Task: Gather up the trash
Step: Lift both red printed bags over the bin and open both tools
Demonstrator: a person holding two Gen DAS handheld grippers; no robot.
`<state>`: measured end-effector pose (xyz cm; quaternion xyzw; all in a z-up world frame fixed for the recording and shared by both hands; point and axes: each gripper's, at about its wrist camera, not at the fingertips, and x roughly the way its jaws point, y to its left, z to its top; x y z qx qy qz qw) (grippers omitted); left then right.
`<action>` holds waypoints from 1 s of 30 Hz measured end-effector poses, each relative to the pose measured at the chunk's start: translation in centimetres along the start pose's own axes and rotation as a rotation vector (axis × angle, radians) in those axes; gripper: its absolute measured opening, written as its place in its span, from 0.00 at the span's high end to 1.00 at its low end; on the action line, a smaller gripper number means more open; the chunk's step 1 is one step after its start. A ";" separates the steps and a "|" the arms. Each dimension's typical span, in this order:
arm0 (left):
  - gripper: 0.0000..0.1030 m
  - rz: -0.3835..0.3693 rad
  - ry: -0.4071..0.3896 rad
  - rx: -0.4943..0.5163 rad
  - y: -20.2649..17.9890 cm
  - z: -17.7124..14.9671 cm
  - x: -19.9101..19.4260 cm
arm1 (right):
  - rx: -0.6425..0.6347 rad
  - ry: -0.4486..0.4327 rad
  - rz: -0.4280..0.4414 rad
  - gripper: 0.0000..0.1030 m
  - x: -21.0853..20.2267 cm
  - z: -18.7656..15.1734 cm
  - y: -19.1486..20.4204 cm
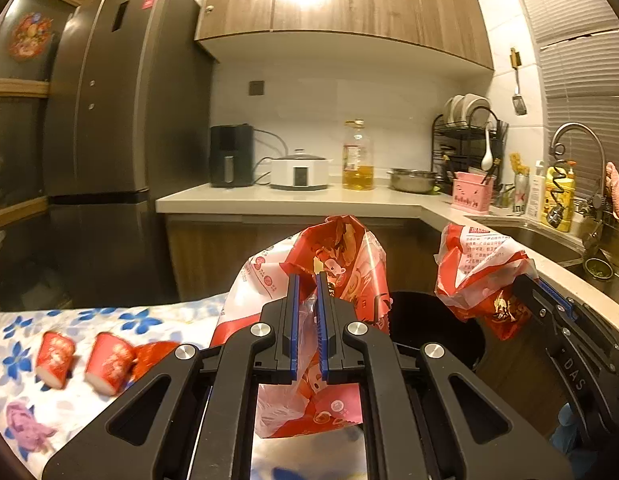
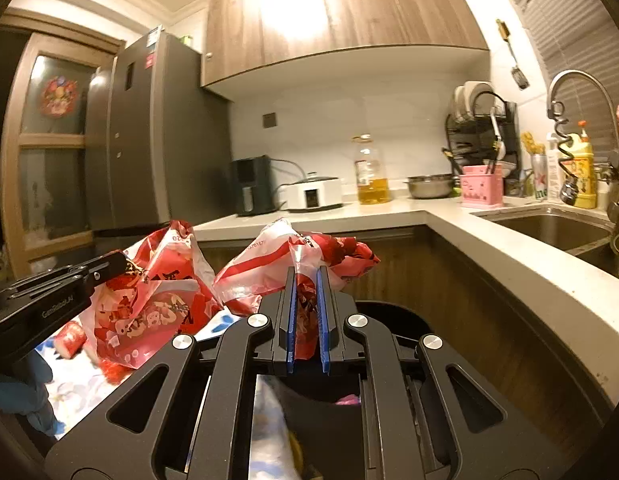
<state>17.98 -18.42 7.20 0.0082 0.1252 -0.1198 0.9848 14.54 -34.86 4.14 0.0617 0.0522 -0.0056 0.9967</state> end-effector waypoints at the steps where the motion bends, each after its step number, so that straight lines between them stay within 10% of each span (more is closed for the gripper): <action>1: 0.93 -0.005 -0.002 0.004 -0.4 0.1 0.3 | 0.006 -0.003 -0.011 0.91 0.2 0.0 -0.6; 30: 0.92 -0.128 0.072 0.012 -6.3 -1.9 11.3 | 0.045 0.096 -0.104 0.91 7.6 -2.2 -6.2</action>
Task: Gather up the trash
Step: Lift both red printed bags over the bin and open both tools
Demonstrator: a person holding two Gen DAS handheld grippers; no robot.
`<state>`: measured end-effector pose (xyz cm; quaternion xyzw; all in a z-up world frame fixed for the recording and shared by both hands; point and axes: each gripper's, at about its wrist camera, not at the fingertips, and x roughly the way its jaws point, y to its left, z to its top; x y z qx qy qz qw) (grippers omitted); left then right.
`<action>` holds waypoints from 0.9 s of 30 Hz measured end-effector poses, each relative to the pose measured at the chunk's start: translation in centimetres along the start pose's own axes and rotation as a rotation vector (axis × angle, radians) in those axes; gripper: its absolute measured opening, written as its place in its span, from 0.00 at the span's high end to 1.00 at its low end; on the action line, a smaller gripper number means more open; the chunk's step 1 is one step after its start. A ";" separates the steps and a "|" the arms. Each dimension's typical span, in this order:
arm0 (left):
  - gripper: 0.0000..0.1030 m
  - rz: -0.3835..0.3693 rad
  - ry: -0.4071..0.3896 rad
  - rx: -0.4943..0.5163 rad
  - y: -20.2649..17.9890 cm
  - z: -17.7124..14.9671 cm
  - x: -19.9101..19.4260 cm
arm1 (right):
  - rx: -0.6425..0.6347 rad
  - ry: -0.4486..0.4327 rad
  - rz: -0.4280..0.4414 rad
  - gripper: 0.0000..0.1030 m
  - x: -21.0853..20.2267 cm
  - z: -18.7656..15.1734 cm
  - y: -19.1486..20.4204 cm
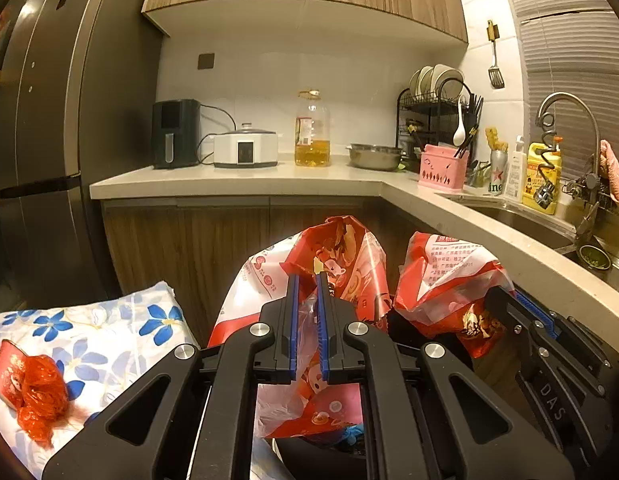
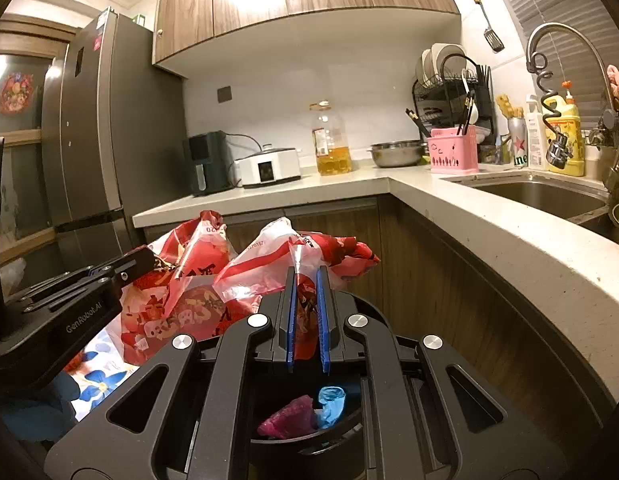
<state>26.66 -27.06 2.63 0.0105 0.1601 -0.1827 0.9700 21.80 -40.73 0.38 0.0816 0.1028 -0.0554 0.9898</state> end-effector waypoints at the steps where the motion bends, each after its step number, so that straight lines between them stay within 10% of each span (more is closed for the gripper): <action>1: 0.92 -0.002 0.008 -0.002 0.0 -0.1 0.3 | -0.001 0.002 0.000 0.91 0.2 0.0 0.0; 16: 0.87 -0.002 0.068 -0.006 0.2 -1.0 2.7 | -0.010 0.031 0.003 0.90 1.5 -0.4 -0.1; 27: 0.46 0.021 0.065 -0.023 1.1 -1.1 2.6 | -0.009 0.058 -0.013 0.70 1.8 -0.6 -0.3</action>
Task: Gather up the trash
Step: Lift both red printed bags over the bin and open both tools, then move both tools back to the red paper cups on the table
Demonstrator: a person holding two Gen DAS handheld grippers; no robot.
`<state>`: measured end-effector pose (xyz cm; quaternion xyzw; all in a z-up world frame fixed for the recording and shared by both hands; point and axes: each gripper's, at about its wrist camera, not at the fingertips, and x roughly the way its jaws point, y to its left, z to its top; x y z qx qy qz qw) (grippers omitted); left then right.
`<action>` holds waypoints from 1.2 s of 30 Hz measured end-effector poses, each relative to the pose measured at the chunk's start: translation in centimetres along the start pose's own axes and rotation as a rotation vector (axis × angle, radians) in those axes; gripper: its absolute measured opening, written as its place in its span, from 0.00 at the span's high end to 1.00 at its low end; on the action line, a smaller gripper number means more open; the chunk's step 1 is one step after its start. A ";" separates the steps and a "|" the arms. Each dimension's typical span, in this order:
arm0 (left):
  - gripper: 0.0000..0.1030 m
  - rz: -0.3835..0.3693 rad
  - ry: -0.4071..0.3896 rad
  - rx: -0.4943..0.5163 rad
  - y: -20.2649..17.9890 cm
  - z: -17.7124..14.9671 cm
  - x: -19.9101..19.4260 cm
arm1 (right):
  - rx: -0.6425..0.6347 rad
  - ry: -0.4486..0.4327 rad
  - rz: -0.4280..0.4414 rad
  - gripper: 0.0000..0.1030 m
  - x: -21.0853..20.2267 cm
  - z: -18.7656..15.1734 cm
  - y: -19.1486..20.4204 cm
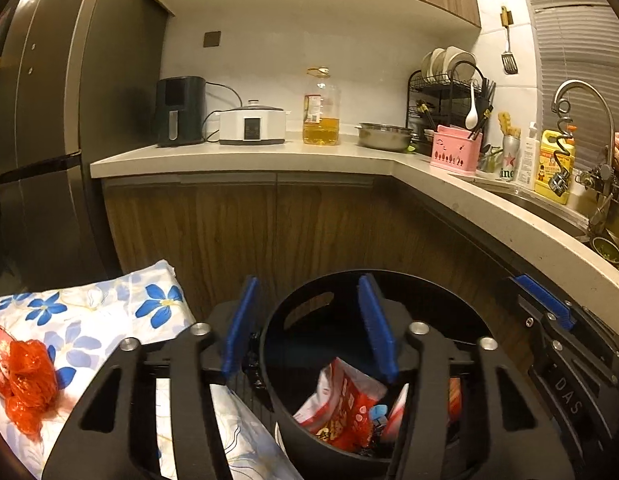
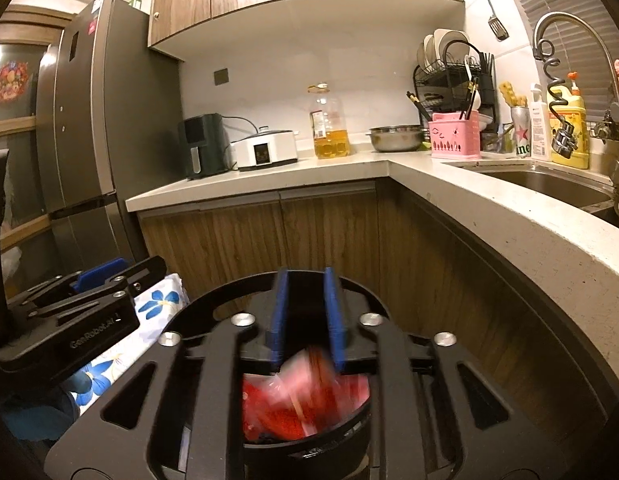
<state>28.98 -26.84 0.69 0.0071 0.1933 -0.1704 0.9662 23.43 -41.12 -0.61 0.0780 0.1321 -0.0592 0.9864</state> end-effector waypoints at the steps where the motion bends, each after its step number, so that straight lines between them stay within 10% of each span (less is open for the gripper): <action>1: 0.44 0.008 0.004 -0.004 0.2 0.0 0.0 | 0.003 0.000 0.000 0.67 0.0 0.0 0.0; 15: 0.16 0.048 -0.001 -0.001 1.6 -0.6 -2.2 | 0.008 0.006 -0.022 0.34 -1.5 -0.2 0.3; 36: 0.07 0.175 -0.050 -0.051 7.4 -2.6 -12.5 | -0.043 -0.020 0.024 0.25 -7.7 -0.4 5.7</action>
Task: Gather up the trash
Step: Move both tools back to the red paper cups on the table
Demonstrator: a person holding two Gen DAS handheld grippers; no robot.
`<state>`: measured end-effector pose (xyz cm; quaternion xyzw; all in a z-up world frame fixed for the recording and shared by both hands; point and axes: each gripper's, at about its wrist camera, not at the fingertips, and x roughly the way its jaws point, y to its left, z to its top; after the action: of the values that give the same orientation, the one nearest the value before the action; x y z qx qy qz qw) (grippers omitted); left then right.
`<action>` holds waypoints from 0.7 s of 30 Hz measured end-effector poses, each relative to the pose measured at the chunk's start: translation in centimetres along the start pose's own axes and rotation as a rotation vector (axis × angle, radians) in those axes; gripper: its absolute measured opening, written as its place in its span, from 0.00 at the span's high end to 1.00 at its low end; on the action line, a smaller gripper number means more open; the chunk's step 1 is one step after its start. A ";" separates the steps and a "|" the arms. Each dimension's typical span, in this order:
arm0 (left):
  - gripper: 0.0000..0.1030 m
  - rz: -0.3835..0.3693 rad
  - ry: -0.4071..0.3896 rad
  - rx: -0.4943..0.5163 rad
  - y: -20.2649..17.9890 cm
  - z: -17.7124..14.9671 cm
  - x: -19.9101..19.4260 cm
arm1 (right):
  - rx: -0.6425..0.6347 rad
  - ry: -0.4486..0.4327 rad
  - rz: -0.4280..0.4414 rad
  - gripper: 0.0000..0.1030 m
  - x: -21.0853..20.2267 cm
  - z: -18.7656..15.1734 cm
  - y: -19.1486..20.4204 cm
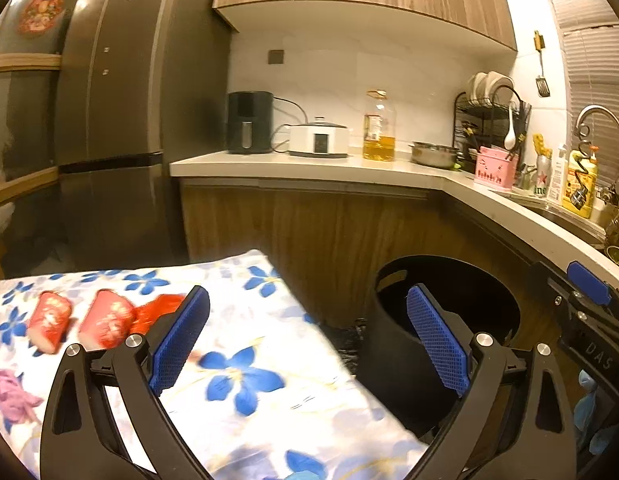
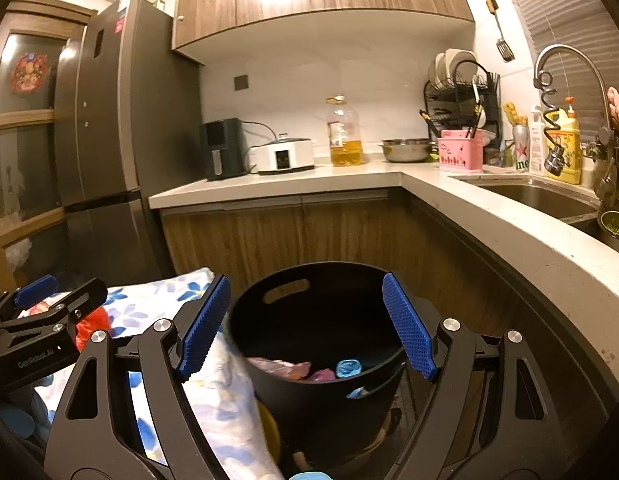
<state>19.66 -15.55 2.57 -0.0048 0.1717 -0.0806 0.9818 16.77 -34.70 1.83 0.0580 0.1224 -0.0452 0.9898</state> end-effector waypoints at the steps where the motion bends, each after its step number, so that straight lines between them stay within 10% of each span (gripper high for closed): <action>1: 0.07 0.008 -0.003 -0.009 0.7 0.0 -0.6 | -0.002 -0.002 0.005 0.25 -0.2 0.0 0.4; 21: 0.06 0.259 -0.003 -0.112 13.7 -2.6 -7.0 | -0.070 0.016 0.230 0.24 -2.4 -1.4 12.4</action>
<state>14.49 -0.84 2.00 -0.0377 0.1738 0.0565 0.9824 15.45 -22.06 2.37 0.0375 0.1242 0.0733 0.9888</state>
